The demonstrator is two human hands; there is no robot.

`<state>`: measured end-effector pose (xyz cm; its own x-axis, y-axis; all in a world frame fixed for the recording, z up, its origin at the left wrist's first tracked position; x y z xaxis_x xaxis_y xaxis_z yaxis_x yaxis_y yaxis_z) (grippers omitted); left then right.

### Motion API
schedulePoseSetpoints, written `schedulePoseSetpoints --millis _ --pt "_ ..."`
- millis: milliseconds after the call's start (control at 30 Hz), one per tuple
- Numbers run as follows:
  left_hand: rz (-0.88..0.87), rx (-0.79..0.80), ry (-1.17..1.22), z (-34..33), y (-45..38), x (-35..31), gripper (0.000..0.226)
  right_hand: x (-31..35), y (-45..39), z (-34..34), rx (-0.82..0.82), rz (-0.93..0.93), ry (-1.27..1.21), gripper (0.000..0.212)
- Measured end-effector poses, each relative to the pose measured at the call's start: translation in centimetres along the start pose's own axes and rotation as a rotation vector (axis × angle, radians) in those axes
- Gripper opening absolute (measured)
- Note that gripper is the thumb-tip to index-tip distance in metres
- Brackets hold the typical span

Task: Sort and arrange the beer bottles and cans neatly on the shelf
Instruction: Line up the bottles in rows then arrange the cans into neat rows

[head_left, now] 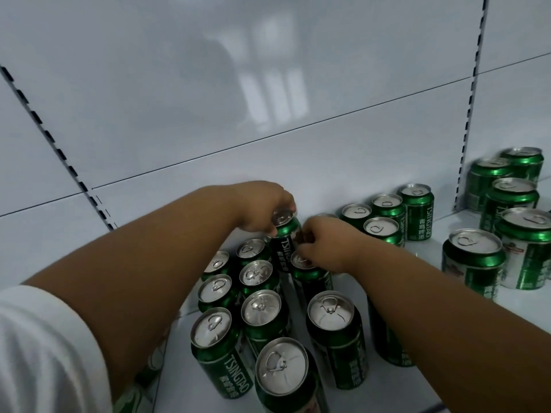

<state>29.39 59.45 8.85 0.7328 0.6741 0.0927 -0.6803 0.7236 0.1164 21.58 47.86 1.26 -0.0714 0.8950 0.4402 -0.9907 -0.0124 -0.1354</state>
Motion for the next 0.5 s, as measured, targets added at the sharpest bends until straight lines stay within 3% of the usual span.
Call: schedulePoseSetpoints --millis 100,267,500 --pt "0.004 0.024 -0.006 -0.1 -0.1 -0.1 0.064 -0.5 -0.2 0.1 0.013 -0.026 -0.040 0.027" --pt "0.018 0.087 -0.070 -1.1 -0.4 -0.7 0.049 -0.4 -0.5 -0.6 0.113 -0.046 -0.010 0.023" --pt "-0.016 0.116 -0.181 -2.5 -1.3 -1.0 0.033 -1.0 -0.9 -0.9 0.117 -0.076 -0.008 0.023"
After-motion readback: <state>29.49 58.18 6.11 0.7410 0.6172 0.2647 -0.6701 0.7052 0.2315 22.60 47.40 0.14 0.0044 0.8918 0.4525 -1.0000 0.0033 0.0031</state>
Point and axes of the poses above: each hand's wrist, its own y-axis away from the middle knuckle, its own z-axis out of the back of the hand, x = y × z, the point moved 3 cm from there along -y, towards the middle knuckle, and after that the axes turned 9 degrees about y, right-handed, at the moved point
